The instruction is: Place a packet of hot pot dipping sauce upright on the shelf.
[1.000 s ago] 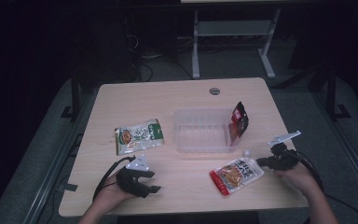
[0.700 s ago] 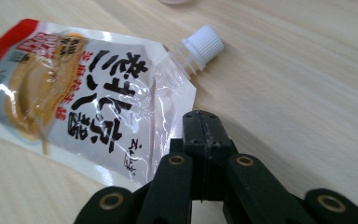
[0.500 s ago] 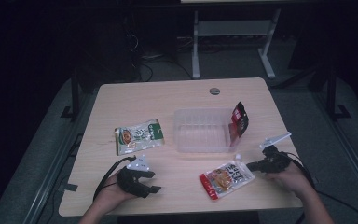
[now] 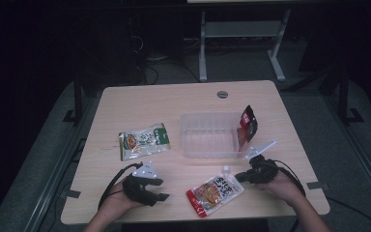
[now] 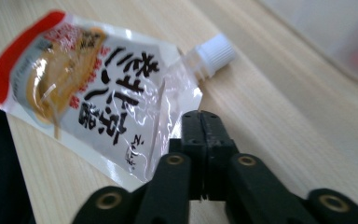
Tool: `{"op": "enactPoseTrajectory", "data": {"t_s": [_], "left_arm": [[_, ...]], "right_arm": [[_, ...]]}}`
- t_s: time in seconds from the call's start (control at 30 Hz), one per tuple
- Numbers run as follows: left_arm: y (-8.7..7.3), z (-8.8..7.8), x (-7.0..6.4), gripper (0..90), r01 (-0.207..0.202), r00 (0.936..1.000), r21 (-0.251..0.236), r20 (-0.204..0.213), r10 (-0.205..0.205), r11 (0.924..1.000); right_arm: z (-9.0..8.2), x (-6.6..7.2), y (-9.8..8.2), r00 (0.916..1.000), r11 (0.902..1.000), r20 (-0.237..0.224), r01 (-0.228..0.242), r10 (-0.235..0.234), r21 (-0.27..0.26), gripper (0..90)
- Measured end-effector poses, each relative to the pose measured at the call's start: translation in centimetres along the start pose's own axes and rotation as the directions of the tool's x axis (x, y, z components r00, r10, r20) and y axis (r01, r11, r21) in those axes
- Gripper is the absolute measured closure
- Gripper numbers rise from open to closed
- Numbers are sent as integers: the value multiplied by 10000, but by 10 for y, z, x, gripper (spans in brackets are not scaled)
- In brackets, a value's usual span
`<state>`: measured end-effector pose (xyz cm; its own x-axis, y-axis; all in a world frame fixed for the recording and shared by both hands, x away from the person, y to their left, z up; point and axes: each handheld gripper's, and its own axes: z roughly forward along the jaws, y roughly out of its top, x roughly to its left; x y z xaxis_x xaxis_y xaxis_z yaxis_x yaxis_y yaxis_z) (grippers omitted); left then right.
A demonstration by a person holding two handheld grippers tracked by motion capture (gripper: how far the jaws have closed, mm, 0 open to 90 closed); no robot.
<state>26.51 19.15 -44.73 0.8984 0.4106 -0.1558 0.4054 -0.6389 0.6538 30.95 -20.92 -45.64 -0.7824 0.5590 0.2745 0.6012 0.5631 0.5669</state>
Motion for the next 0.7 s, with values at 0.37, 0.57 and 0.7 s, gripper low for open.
{"op": "enactPoseTrajectory", "data": {"t_s": [0.37,0.57,0.7], "left_arm": [[22,7,-24,863,-131,9973,-516,709,168,9986],[36,24,-42,897,-510,9931,24,1054,505,9987],[35,37,-52,896,-765,9905,458,1180,706,9960]], "right_arm": [[-21,4,-12,9946,9913,-162,-1032,1022,-817,619],[-18,10,-14,9946,9906,-97,-1040,1035,-890,559],[-16,11,-14,9946,9912,-162,-1036,1026,-818,530]]}}
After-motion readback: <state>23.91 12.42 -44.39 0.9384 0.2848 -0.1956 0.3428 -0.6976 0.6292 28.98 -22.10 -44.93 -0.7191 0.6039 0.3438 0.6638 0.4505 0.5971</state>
